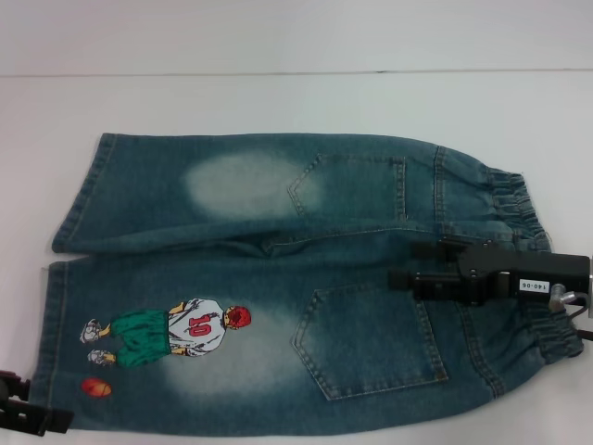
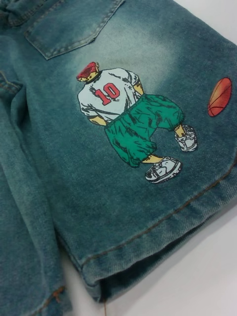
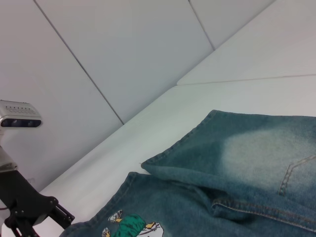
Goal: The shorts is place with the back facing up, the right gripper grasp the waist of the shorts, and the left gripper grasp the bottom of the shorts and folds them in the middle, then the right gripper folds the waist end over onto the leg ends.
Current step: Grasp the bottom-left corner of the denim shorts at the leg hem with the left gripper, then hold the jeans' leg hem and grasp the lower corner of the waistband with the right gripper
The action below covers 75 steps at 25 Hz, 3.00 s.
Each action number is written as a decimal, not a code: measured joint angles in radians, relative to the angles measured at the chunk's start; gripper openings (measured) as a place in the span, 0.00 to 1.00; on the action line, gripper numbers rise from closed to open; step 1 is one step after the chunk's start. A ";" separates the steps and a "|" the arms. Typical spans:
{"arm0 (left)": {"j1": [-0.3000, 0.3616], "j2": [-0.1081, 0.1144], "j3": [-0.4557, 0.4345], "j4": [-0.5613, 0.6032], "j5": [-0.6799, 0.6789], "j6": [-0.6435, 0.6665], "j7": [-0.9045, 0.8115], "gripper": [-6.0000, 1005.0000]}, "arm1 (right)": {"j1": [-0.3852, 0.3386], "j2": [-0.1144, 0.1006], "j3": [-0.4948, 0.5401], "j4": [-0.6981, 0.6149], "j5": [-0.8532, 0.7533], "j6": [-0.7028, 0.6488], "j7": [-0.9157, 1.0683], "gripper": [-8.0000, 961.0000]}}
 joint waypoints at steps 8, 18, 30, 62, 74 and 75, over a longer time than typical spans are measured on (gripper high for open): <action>-0.001 0.000 0.006 -0.001 0.001 0.002 0.001 0.84 | 0.000 0.001 0.003 0.000 0.001 -0.002 0.000 0.96; 0.000 -0.002 0.026 -0.003 0.003 0.005 0.000 0.70 | 0.000 0.002 0.008 0.000 0.002 -0.005 0.000 0.96; -0.017 -0.003 0.030 -0.010 -0.005 -0.003 -0.007 0.28 | 0.000 0.002 0.012 -0.002 0.004 -0.007 0.000 0.96; -0.005 -0.001 0.021 -0.009 -0.009 -0.013 -0.018 0.06 | -0.097 -0.003 0.089 0.004 0.012 -0.105 0.040 0.96; -0.007 -0.003 0.020 -0.013 -0.017 -0.016 -0.019 0.06 | -0.182 -0.007 0.114 0.003 0.012 -0.197 -0.014 0.96; -0.007 -0.003 0.020 -0.014 -0.019 -0.016 -0.019 0.06 | -0.186 -0.009 0.116 0.003 0.012 -0.203 -0.014 0.96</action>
